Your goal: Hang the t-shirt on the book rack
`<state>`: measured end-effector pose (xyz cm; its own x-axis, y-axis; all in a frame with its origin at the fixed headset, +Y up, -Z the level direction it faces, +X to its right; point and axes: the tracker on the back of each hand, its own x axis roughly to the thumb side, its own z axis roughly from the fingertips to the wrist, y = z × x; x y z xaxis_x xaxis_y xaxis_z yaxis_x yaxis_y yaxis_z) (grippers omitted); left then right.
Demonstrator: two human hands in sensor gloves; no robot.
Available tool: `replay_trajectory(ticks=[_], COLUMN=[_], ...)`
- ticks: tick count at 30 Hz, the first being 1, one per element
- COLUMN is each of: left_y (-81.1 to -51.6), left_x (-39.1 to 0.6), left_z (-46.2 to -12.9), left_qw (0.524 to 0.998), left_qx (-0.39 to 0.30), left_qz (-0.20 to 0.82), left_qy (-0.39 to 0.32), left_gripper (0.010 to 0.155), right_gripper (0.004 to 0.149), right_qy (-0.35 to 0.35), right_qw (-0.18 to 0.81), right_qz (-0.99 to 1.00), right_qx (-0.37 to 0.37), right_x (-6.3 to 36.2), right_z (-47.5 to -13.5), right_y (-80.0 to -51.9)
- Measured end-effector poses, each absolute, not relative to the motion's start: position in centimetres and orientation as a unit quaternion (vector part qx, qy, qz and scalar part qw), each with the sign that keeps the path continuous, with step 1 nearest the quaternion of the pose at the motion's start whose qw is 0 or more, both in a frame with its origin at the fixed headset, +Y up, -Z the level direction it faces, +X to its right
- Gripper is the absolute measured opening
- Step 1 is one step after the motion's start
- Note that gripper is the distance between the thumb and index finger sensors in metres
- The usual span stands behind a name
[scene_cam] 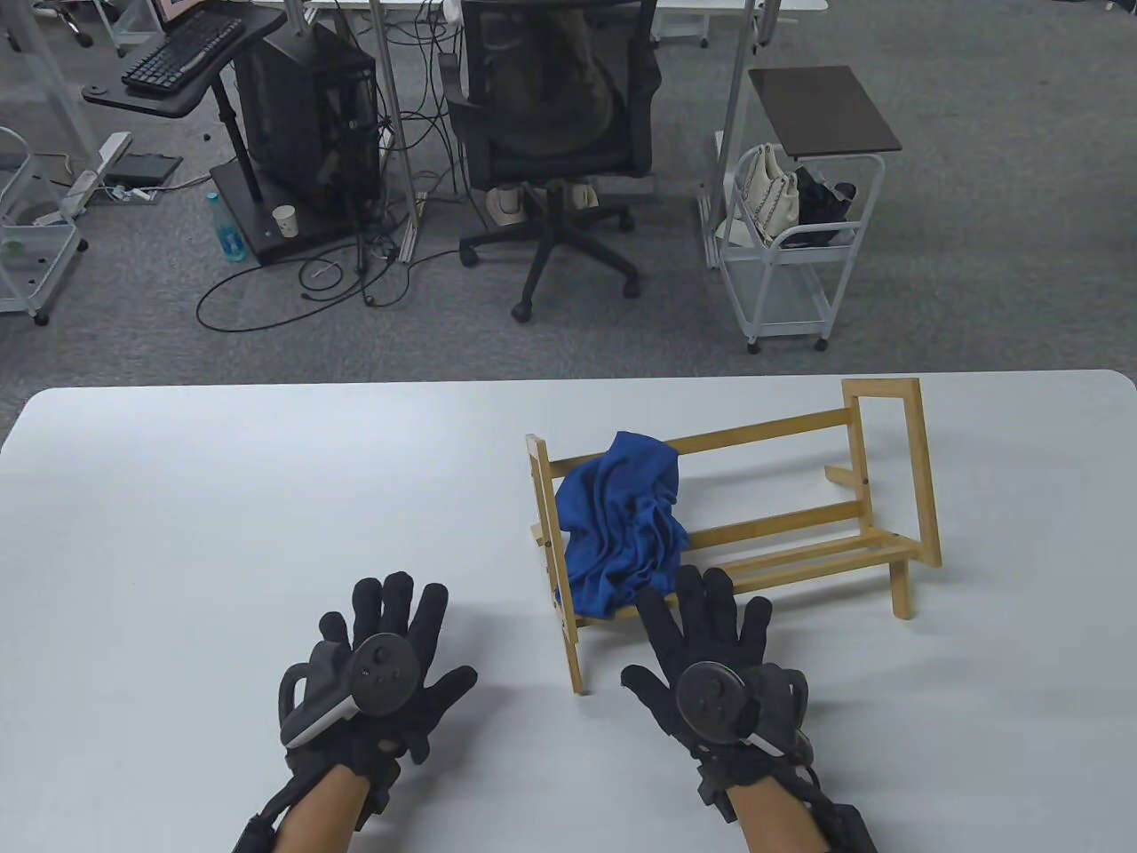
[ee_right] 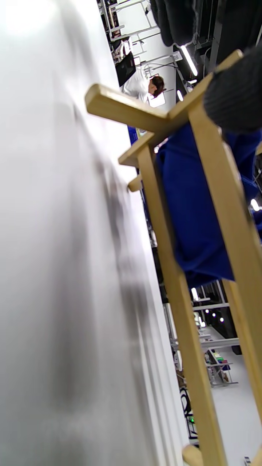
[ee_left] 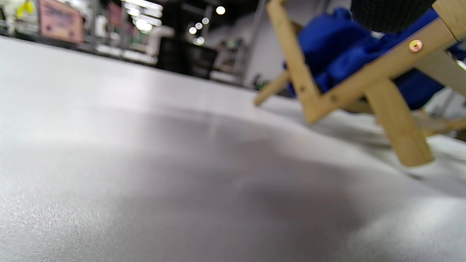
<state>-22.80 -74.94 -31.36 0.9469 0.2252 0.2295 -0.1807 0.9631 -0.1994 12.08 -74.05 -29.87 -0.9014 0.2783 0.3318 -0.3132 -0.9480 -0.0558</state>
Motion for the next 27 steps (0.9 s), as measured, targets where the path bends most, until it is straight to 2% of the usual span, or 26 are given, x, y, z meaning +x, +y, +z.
replay_trajectory(ticks=[27], left_y=[-74.75], left_x=[-22.51], left_z=[-31.24], left_qw=[0.982], left_qx=[-0.093], left_qz=[0.104], left_qy=[-0.126], left_gripper=[0.086], right_gripper=[0.078], right_qy=[-0.053], right_qw=[0.164], right_qz=[0.973], right_qx=[0.153], right_x=[12.29], right_z=[-29.70], right_y=[-74.14])
